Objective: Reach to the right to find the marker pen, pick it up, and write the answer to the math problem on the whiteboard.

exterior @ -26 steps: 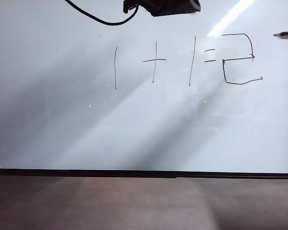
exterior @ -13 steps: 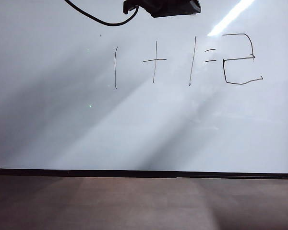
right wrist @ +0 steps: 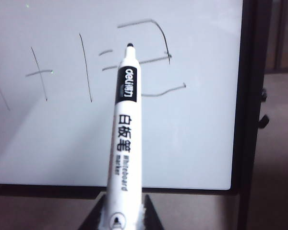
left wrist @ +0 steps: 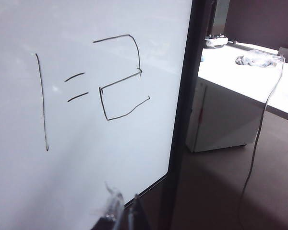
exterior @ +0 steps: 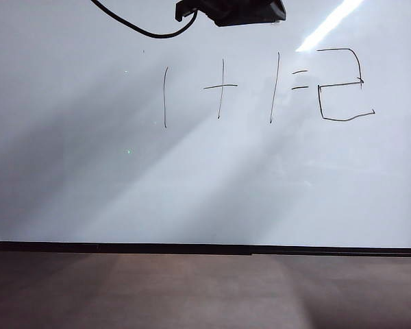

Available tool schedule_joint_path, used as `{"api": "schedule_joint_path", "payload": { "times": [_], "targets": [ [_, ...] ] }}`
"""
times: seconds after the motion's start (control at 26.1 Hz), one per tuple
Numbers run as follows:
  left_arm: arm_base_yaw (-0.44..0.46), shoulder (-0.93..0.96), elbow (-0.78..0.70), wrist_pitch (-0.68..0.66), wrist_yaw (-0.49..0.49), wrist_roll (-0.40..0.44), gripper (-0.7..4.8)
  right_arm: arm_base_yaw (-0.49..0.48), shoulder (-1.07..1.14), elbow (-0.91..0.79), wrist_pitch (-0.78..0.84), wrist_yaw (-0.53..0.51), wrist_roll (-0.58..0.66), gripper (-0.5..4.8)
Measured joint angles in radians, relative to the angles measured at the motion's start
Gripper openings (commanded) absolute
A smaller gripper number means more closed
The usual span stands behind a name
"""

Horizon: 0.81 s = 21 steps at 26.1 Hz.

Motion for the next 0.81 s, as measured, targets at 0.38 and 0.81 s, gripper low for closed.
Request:
{"api": "schedule_joint_path", "payload": {
  "times": [0.38,0.81],
  "targets": [
    [0.018,-0.032,-0.002,-0.07,-0.13,0.142,0.27,0.0,-0.001,-0.002,-0.008,0.0,0.0,-0.05],
    [0.48,-0.472,-0.007,-0.647,0.084,-0.005,0.27,-0.001,-0.002,-0.002,-0.008,0.001,0.0,-0.05]
  ]
}}
